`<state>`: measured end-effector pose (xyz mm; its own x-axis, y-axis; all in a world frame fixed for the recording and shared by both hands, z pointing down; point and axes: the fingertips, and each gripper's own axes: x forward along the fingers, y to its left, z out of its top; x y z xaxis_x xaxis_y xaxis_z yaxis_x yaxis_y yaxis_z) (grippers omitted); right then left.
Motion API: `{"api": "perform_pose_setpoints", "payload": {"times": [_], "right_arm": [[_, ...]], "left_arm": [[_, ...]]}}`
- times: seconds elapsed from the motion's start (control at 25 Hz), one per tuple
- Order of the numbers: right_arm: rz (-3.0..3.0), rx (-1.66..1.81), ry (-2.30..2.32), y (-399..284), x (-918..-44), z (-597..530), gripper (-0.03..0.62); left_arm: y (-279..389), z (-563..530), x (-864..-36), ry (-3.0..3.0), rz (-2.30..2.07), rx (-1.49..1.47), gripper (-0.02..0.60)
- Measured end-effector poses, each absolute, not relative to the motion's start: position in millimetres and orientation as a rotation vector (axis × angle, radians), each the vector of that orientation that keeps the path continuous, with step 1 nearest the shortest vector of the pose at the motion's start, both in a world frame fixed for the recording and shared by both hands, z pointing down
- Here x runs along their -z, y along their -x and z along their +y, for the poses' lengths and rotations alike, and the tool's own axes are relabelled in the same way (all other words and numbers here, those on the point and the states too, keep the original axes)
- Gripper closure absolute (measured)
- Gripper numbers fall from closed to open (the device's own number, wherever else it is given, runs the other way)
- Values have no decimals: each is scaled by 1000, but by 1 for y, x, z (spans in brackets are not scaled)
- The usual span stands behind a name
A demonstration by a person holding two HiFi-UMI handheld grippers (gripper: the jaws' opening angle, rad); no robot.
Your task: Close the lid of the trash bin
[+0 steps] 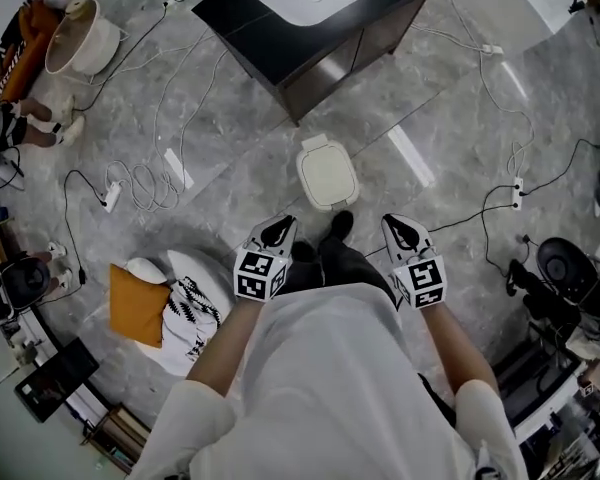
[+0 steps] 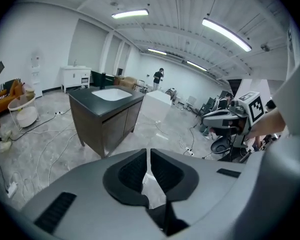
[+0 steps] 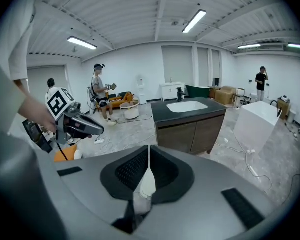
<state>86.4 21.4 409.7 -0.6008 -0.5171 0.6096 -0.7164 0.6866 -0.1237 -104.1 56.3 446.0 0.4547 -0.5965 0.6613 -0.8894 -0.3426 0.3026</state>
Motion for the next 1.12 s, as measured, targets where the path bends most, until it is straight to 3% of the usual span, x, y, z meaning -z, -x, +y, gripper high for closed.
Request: {"api": "perform_pose_setpoints", "payload": {"times": [0.72,1.12], "right_arm": [[-2399,-307,-1080,-46,-336,51,560],[-2410,-284,-1168,-60,-318,78,560]], "left_arm": [[185,84,-356,-2211,-1406,-429,555],[203,104,-332,-2240,-1468,-375,555]]}}
